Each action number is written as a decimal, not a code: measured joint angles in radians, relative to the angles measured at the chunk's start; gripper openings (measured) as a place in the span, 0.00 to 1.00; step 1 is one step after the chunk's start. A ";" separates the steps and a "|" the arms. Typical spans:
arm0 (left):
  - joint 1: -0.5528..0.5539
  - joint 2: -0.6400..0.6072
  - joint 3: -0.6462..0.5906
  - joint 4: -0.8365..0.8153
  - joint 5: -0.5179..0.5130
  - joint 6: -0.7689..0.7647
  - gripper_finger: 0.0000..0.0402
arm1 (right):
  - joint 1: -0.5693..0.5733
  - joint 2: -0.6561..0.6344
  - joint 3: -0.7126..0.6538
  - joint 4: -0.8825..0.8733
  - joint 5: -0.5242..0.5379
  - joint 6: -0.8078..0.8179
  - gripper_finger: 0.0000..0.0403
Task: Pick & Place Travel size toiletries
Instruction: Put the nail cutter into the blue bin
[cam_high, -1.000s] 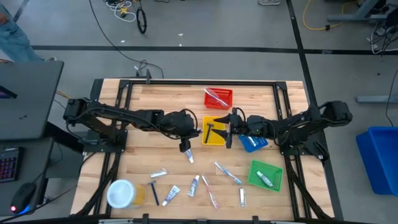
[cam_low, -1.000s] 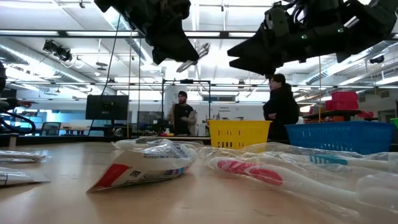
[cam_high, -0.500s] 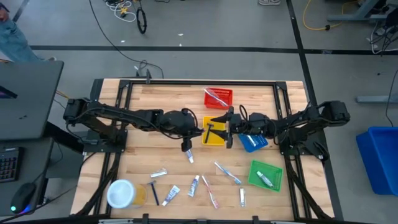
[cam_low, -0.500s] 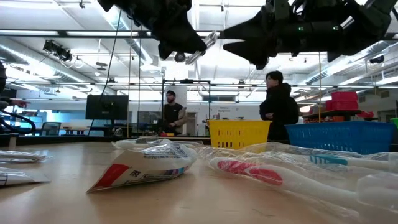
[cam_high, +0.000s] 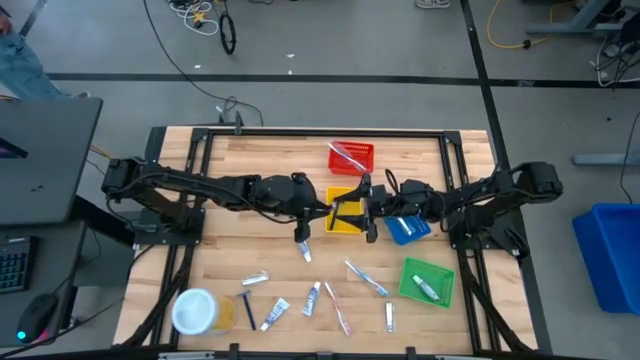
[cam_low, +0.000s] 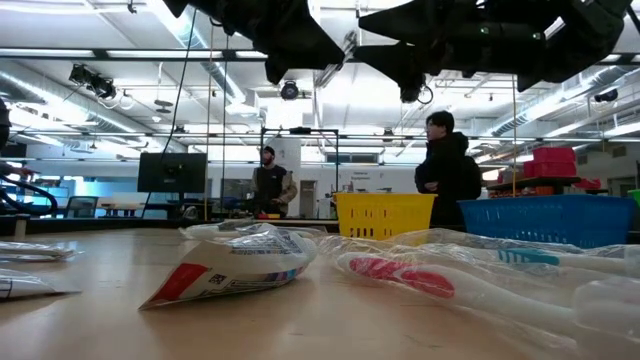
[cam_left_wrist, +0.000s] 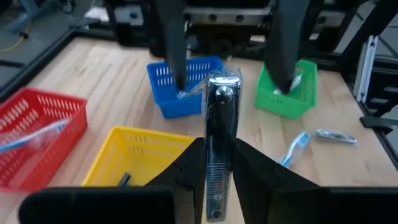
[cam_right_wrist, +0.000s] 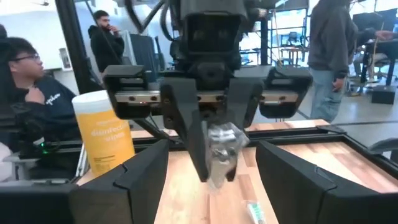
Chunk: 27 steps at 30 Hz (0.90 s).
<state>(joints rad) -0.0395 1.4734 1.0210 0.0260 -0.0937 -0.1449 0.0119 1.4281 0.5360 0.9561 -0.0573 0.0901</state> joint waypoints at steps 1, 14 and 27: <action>0.000 0.000 0.000 0.002 0.000 0.008 0.18 | 0.000 0.005 0.003 0.002 0.000 0.008 0.63; -0.001 0.000 0.000 0.010 0.009 0.011 0.18 | 0.002 0.127 0.106 0.006 0.002 0.006 0.56; -0.001 0.000 0.000 0.006 0.008 0.011 0.18 | -0.006 0.120 0.106 0.010 0.001 -0.038 0.40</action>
<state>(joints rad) -0.0400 1.4734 1.0210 0.0323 -0.0859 -0.1342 0.0061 1.5480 0.6422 0.9661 -0.0559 0.0524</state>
